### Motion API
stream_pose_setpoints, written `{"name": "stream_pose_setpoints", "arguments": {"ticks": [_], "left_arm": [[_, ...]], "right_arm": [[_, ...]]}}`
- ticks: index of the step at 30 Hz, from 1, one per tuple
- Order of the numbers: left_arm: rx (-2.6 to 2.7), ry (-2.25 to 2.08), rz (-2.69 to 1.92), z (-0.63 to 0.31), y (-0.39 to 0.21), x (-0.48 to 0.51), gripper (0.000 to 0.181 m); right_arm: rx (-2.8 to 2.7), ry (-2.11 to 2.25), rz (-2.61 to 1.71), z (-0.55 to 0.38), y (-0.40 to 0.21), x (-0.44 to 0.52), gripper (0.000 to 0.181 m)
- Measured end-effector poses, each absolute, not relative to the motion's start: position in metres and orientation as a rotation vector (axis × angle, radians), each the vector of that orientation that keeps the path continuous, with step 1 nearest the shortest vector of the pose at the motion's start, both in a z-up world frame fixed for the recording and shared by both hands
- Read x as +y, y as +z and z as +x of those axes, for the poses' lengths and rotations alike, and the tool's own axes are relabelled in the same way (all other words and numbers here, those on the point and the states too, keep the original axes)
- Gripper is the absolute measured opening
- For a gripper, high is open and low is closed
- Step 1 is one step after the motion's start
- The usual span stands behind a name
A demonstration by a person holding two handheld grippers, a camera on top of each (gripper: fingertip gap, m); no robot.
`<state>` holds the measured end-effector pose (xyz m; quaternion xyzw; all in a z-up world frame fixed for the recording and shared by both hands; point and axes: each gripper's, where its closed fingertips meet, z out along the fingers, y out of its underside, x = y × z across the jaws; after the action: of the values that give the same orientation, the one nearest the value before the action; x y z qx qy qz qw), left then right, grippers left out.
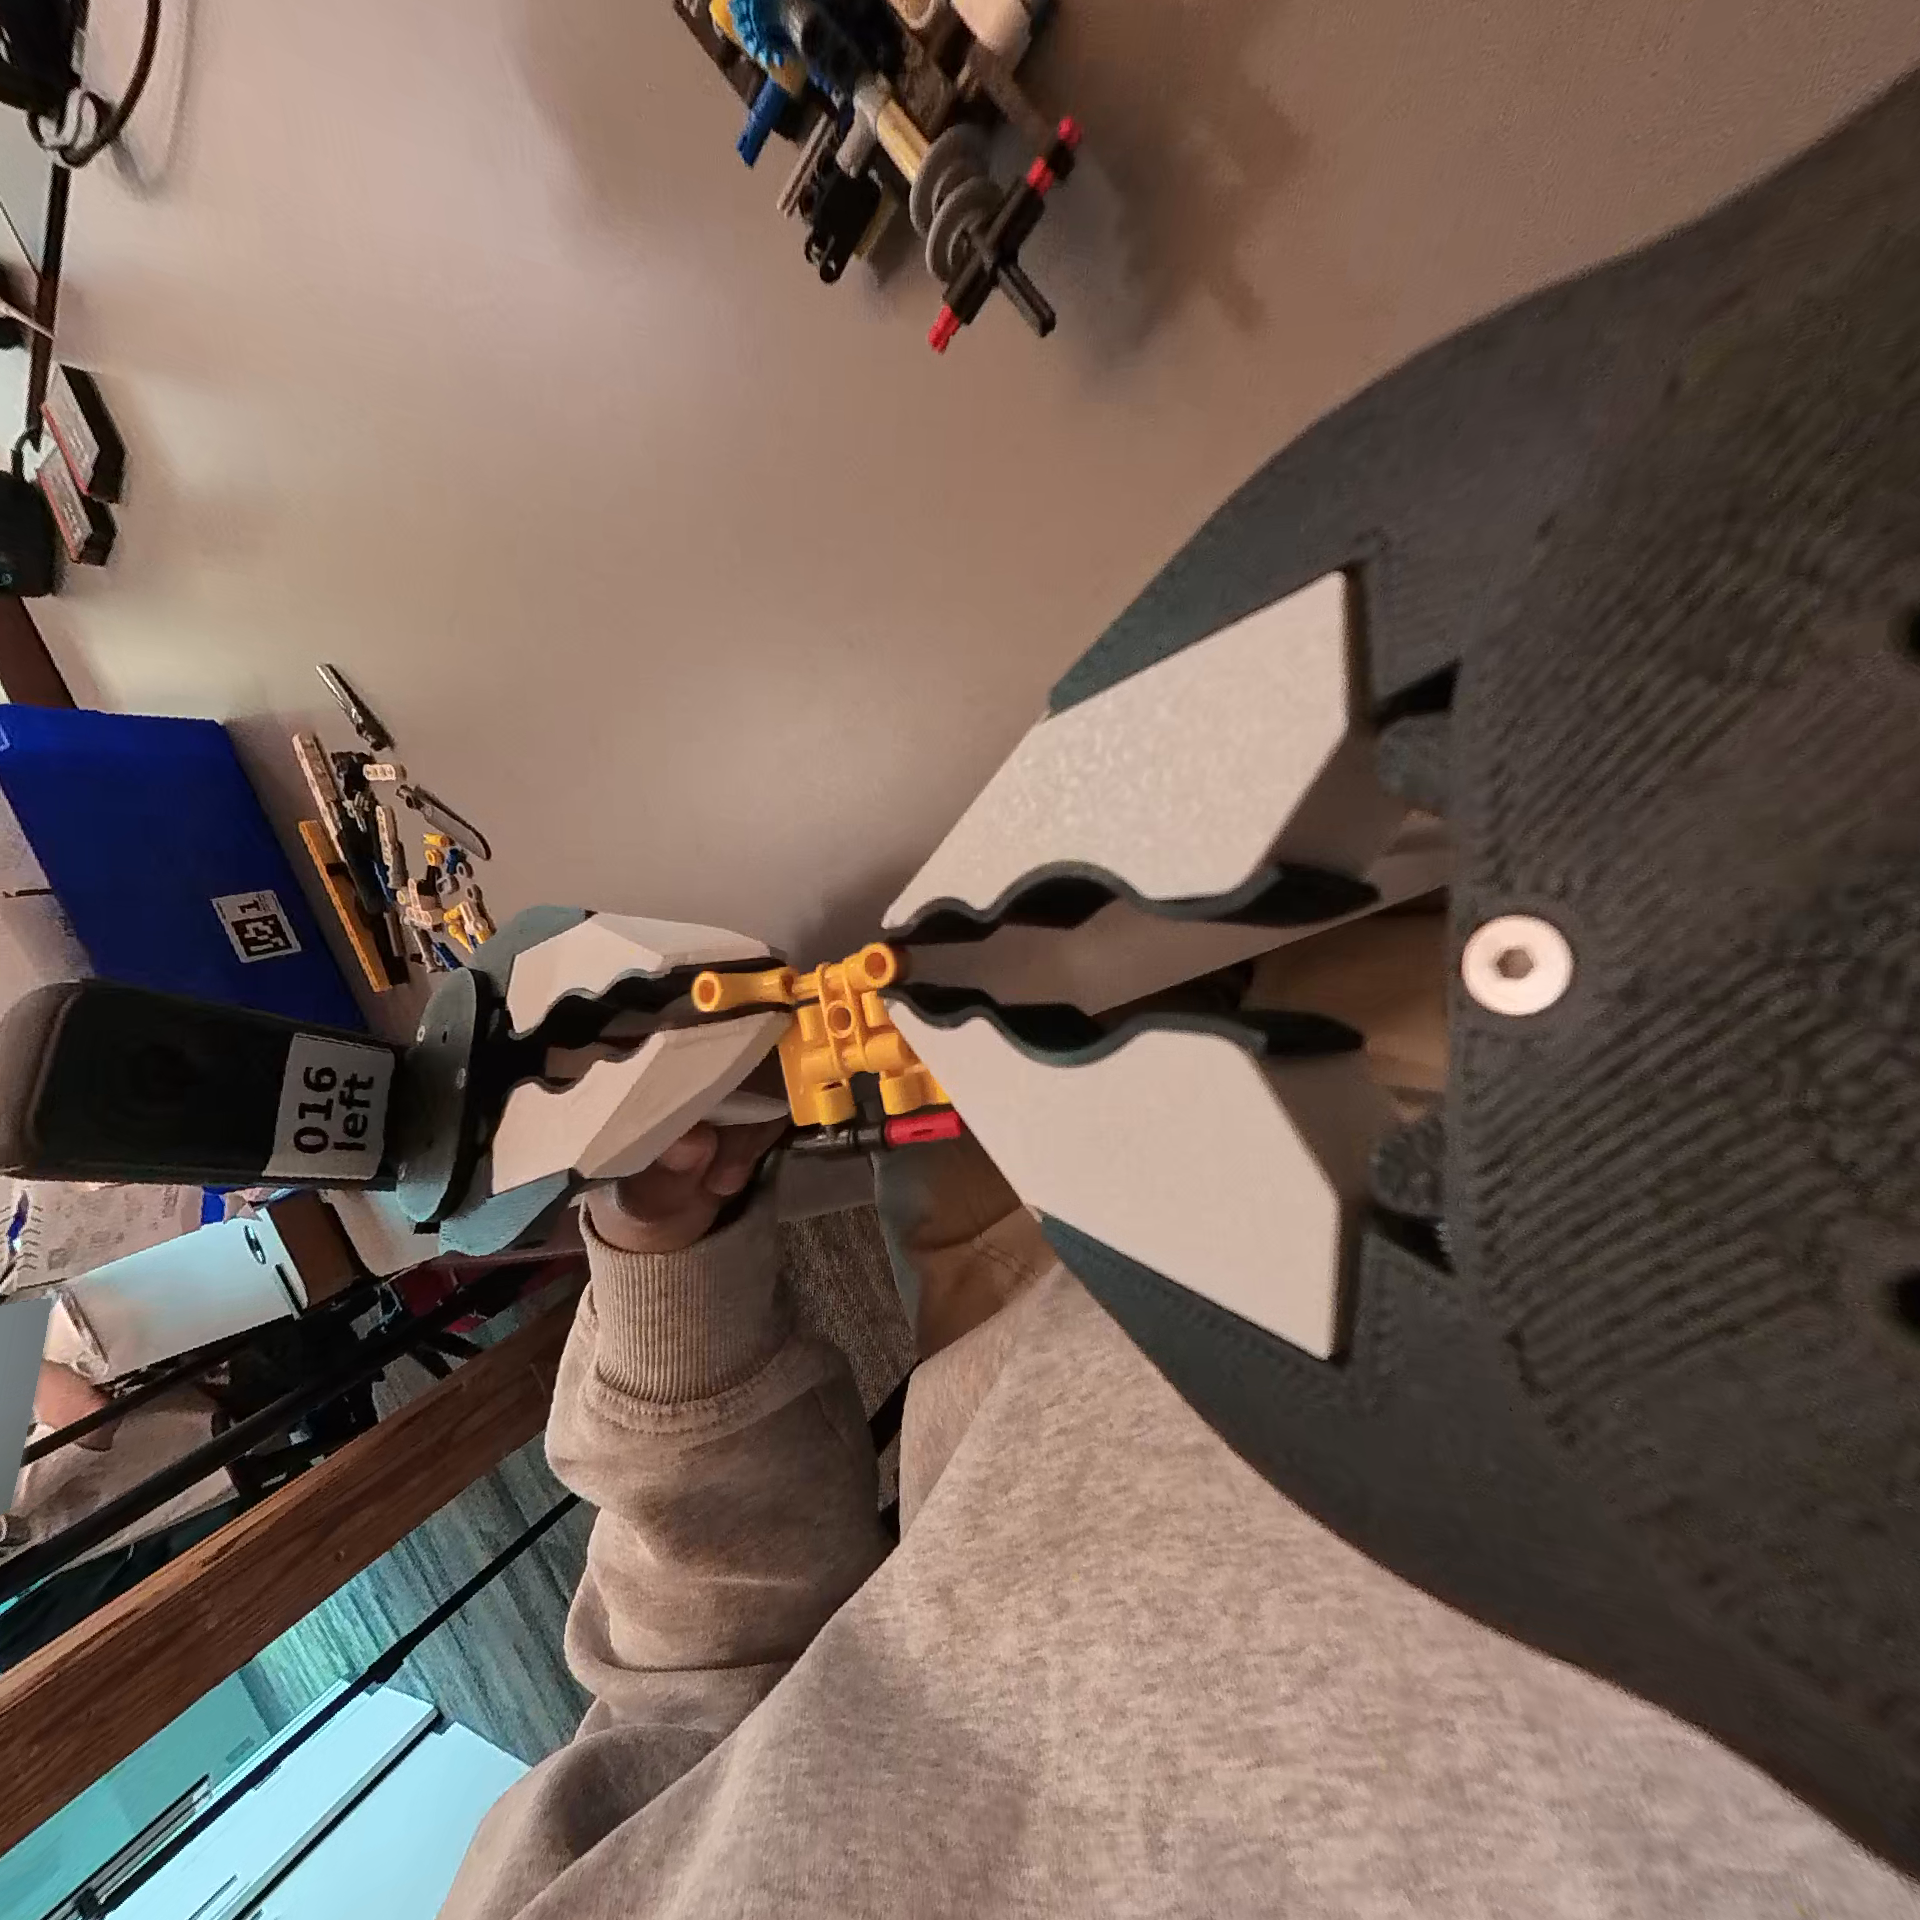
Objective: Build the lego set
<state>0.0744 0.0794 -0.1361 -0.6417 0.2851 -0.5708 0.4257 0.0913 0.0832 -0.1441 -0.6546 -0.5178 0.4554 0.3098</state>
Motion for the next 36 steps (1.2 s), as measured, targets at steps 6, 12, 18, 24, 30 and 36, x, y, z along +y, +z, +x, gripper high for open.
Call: {"name": "stream_pose_setpoints", "arguments": {"ticks": [6, 12, 18, 24, 30, 36], "left_arm": [[0.721, -1.436, -1.610, 0.075, -0.137, 0.078, 0.005], [0.696, -1.474, -1.598, 0.075, -0.135, 0.078, 0.005], [0.632, -1.516, -1.574, 0.075, -0.131, 0.080, 0.005], [0.545, -1.531, -1.541, 0.073, -0.126, 0.086, 0.005], [0.480, -1.508, -1.537, 0.074, -0.125, 0.092, 0.005], [0.493, -1.459, -1.623, 0.075, -0.135, 0.097, 0.005]], "right_arm": [[-1.355, 1.214, -1.718, 0.092, -0.142, 0.084, 0.006], [-1.317, 1.272, -1.705, 0.091, -0.138, 0.085, 0.006], [-1.237, 1.359, -1.687, 0.090, -0.133, 0.087, 0.006], [-1.130, 1.433, -1.685, 0.089, -0.129, 0.092, 0.006], [-1.004, 1.514, -1.704, 0.091, -0.131, 0.097, 0.005], [-0.909, 1.603, -1.770, 0.094, -0.144, 0.099, 0.006]]}}
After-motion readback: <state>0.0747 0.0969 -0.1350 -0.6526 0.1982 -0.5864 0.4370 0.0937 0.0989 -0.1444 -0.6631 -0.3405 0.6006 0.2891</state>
